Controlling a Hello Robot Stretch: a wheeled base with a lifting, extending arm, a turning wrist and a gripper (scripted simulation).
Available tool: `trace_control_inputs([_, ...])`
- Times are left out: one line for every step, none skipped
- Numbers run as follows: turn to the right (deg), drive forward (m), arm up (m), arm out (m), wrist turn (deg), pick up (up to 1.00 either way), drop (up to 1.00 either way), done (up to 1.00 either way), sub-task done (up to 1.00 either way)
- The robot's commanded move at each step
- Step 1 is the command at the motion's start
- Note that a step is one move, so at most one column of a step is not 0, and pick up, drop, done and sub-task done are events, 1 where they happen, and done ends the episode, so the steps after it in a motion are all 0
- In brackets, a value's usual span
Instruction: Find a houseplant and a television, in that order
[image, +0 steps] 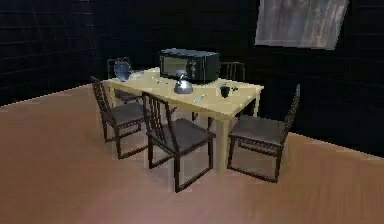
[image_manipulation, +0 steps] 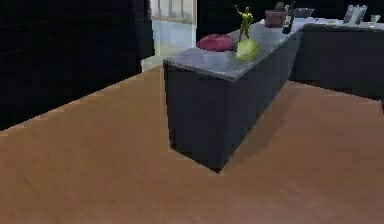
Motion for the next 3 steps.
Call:
trace_control_inputs([45.0,0.0,0.0,0.0,0.0,0.0,0.0,0.0,0.0])
trace_control_inputs([3.0,0.0,0.0,0.0,0.0,0.0,0.0,0.0,0.0])
trace_control_inputs([0.0,1.0,0.0,0.0,0.0,0.0,0.0,0.0,0.0])
